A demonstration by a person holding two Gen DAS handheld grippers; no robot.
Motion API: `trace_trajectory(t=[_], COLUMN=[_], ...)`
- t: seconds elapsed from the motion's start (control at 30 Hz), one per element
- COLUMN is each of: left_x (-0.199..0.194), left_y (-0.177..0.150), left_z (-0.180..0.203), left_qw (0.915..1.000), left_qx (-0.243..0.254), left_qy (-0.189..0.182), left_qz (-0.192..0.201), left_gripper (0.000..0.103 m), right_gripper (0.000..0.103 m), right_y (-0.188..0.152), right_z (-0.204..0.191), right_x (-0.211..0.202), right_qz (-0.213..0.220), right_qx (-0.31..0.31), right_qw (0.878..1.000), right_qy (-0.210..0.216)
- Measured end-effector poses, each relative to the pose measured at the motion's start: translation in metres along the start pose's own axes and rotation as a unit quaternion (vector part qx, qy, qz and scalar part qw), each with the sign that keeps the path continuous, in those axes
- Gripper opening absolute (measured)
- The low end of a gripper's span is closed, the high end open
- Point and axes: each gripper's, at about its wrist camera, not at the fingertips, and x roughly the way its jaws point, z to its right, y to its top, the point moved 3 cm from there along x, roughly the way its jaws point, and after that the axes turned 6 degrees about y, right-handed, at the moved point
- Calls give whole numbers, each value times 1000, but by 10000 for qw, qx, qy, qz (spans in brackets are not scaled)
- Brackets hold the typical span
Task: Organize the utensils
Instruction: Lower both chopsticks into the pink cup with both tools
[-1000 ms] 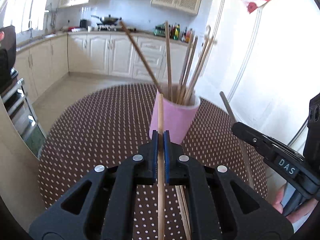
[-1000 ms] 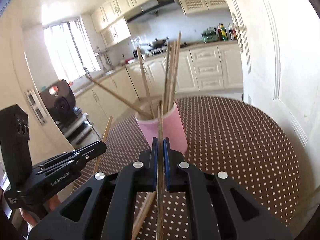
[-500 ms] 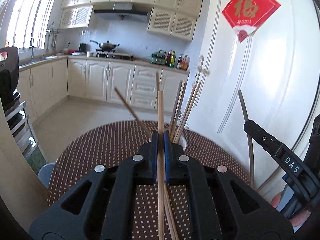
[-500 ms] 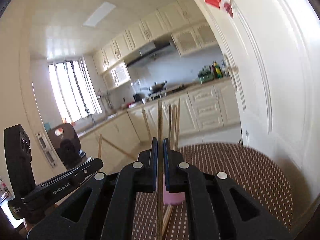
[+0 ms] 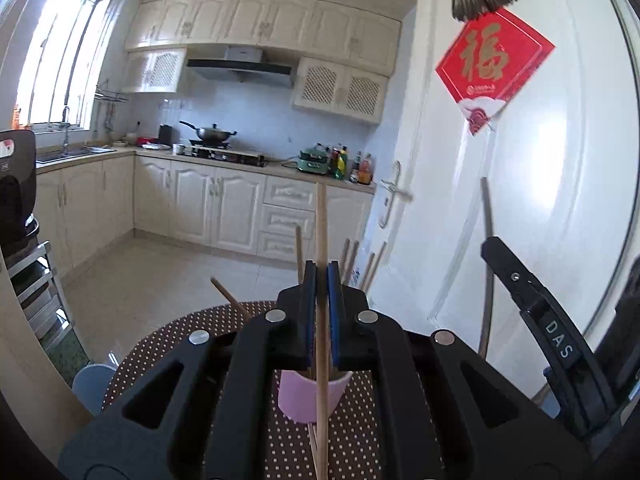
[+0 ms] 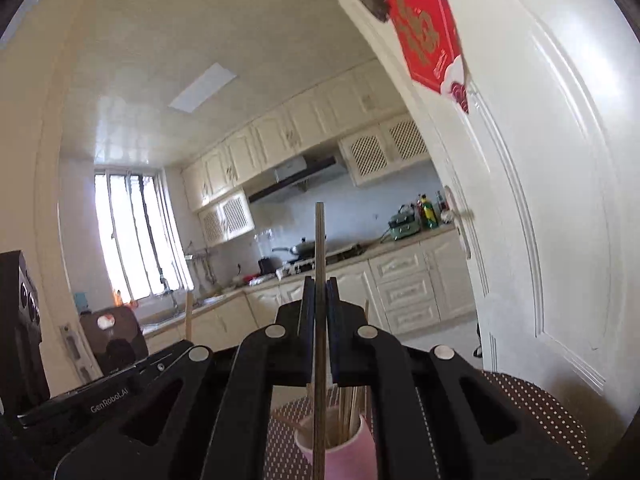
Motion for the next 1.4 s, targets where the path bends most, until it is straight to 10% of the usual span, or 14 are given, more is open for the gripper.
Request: trace_trajectory(t=[0.67,1.4], left_x=[69,119], left_y=[35,7], left_z=[0,-12], left_qw=[9959,9952], left_qx=[-380,-569], left_qy=[641,526], left_qz=[506,594], left_gripper=[6,6], right_gripper=[4,4], right_y=[-4,-30], right_z=[16,21], right_x=[72,109], right_qz=[742,876], right_qx=[-38,-496], right_qw=[9972,9946], right_qy=[-72,-237])
